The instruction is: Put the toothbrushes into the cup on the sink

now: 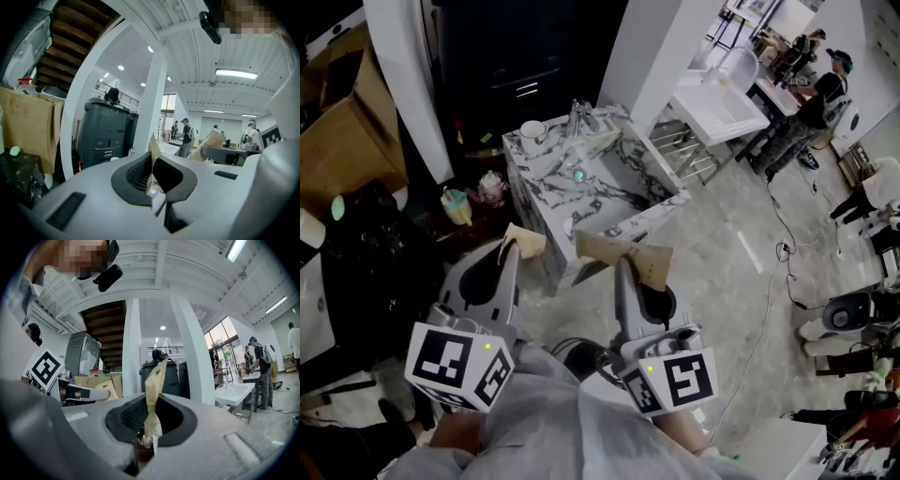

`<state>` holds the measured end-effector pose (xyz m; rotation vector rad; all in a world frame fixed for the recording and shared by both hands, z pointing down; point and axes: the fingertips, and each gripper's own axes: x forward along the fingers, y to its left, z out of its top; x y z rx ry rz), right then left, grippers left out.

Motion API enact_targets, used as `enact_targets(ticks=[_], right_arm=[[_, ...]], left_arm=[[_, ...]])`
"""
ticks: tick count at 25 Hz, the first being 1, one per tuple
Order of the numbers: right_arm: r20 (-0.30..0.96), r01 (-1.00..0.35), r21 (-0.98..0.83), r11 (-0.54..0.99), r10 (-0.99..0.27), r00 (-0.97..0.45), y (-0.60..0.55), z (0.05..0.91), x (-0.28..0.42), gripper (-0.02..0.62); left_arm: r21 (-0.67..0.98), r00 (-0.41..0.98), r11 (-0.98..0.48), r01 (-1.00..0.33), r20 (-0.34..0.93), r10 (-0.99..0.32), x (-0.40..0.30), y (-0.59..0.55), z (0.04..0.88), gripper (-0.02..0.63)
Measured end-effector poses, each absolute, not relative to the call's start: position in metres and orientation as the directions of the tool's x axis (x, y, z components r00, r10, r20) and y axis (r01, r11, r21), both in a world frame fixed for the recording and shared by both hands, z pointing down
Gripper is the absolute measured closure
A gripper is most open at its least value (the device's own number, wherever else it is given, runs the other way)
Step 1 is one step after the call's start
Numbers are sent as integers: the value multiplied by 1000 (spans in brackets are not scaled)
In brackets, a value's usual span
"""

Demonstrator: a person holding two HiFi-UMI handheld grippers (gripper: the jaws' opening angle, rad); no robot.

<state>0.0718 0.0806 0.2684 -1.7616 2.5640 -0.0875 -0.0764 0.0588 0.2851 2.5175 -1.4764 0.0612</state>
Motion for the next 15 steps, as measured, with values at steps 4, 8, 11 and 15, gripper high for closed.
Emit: enact_targets(ticks=[4,8,11,15], right_arm=[[22,-931,-67,358,-933,-360,72,274,70,557],[32,-930,-66,363,-930,-365,58,278,70,557],[38,-927,-67,369,-928,-372,45,281,74,557],[36,-919,-77,387,-920,-390,20,282,80,557]], left_arm=[[169,486,-462,-871,151,-861,-80,52,289,598],[176,476,-450,-876,161,-864,-81,41,295,598],[176,466,-439,-881,164,-870,-80,29,298,598],[166,454,-429,-888,171,-874,-72,11,300,598]])
